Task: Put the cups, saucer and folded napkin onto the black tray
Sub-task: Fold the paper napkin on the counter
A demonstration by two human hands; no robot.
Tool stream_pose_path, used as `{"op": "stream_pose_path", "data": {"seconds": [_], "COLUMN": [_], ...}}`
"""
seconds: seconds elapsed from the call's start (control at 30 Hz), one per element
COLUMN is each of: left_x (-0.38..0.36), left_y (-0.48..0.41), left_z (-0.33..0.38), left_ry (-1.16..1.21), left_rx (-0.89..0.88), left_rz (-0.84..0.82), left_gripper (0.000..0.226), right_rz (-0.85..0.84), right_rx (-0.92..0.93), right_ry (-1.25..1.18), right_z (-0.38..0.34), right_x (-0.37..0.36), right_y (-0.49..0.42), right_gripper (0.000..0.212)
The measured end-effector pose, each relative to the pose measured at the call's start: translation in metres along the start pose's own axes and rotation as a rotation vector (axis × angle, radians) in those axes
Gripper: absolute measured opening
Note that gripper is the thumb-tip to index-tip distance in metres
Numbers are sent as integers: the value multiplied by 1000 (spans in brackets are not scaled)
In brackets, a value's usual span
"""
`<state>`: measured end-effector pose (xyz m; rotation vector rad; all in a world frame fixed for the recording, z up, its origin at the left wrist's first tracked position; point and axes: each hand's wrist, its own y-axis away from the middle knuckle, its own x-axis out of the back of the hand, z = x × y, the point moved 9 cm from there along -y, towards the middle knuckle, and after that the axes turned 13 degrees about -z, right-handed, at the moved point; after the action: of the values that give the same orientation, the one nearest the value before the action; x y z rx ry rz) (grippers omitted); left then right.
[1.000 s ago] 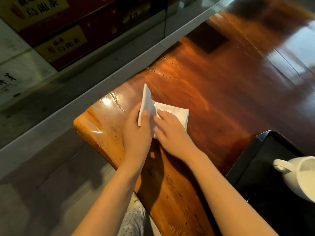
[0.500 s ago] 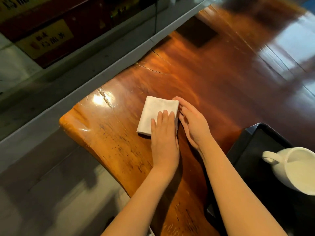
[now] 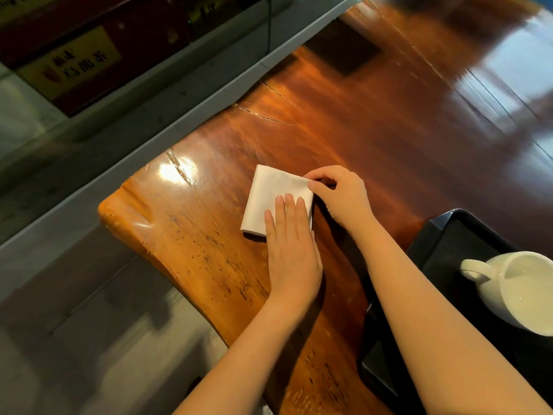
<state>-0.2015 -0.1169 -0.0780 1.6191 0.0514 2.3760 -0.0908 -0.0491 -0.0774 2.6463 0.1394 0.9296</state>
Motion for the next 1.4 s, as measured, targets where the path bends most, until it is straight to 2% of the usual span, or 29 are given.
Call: {"op": "stream_pose_path", "data": {"seconds": [0.17, 0.37, 0.43, 0.47, 0.5, 0.57, 0.63, 0.7, 0.77, 0.93, 1.27, 1.4], "left_x": [2, 0, -2, -3, -2, 5, 26, 48, 57, 20, 11, 9], "left_y": [5, 6, 7, 7, 8, 14, 16, 2, -23, -48, -51, -55], "left_z": [-12, -24, -21, -18, -17, -18, -28, -38, -41, -57, -63, -64], "left_ry": [-94, -129, -128, -124, -110, 6, 235, 320, 168, -115, -147, -133], "left_rx": [31, -27, -23, -36, -44, -62, -30, 1, 10, 40, 7, 1], "left_rz": [-57, -39, -38, -46, -55, -40, -22, 51, 95, -64, -178, -229], "left_gripper": [58, 67, 61, 56, 52, 49, 47, 49, 49, 56, 55, 55], "right_rz": [54, 79, 124, 123, 64, -165, -308, -313, -309, -332, -422, -434], "right_rx": [-11, -61, 22, 126, 238, 376, 353, 339, 349, 349, 298, 243], "right_ry": [11, 16, 135, 230, 333, 526, 665, 759, 830, 836, 961, 939], "right_z": [-1, 3, -12, -25, -36, -42, -28, -20, -22, -24, -24, -18], "right_x": [1, -1, 0, -3, -13, -45, -64, -67, -67, -65, -64, -65], "right_y": [4, 6, 6, 5, 2, -3, -6, -7, -5, -1, 5, 13], "right_gripper": [16, 16, 24, 31, 37, 47, 53, 60, 66, 73, 96, 98]}}
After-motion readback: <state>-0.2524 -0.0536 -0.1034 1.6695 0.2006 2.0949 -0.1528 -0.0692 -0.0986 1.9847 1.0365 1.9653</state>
